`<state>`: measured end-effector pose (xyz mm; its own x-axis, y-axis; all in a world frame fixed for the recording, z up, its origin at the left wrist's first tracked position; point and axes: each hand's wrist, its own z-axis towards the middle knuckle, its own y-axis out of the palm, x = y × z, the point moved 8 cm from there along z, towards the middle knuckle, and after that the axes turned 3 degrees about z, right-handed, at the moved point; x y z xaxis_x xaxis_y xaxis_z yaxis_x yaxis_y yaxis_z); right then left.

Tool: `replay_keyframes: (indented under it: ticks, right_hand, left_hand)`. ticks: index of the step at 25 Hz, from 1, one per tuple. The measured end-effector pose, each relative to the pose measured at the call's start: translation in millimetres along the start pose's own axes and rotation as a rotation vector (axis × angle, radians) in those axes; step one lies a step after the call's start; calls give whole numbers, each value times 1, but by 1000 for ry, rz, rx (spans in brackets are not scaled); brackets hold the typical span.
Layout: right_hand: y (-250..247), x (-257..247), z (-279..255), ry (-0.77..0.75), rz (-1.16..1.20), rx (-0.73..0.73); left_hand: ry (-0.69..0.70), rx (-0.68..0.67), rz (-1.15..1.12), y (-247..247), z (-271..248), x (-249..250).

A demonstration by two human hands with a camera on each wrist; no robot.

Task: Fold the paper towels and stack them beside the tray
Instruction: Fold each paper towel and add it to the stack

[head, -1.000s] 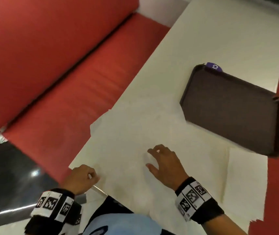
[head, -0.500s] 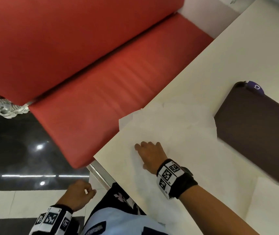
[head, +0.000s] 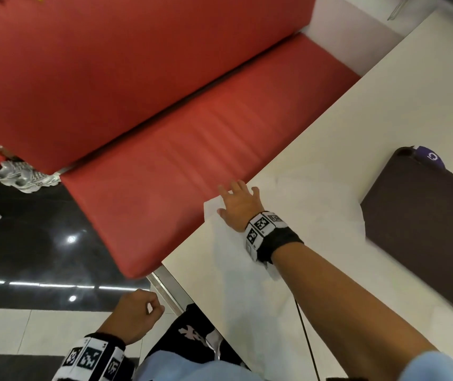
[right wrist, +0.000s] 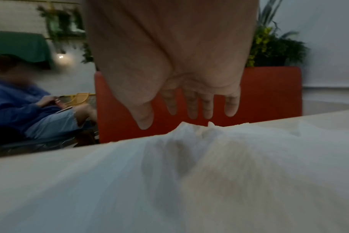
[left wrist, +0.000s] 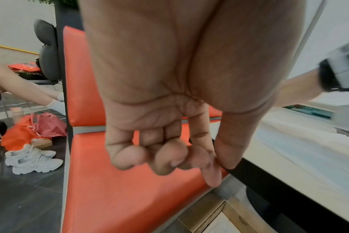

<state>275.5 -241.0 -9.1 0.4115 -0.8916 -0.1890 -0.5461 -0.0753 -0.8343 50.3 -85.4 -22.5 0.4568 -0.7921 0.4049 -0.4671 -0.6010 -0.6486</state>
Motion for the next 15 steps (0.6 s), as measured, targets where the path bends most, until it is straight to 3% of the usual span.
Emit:
replay_keyframes:
  ticks: [4,6,9,13,15]
  right_hand:
    - [5,14,43,139,13,-212]
    - [-3,11,49,114,112,-198]
    - [-42,-1,30,-53,287,11]
    - [-114,17,-40,-253,636,454]
    - [-146,43,-85,-269,799,691]
  left_hand:
    - [-1,38,6,-7,-8,-4]
    - [-33,52,3,-12,-8,-14]
    - [-64,58,-9,-15,-6,-23]
    - [-54,57,28,-21,2,-17]
    - [-37,57,6,-29,5,-6]
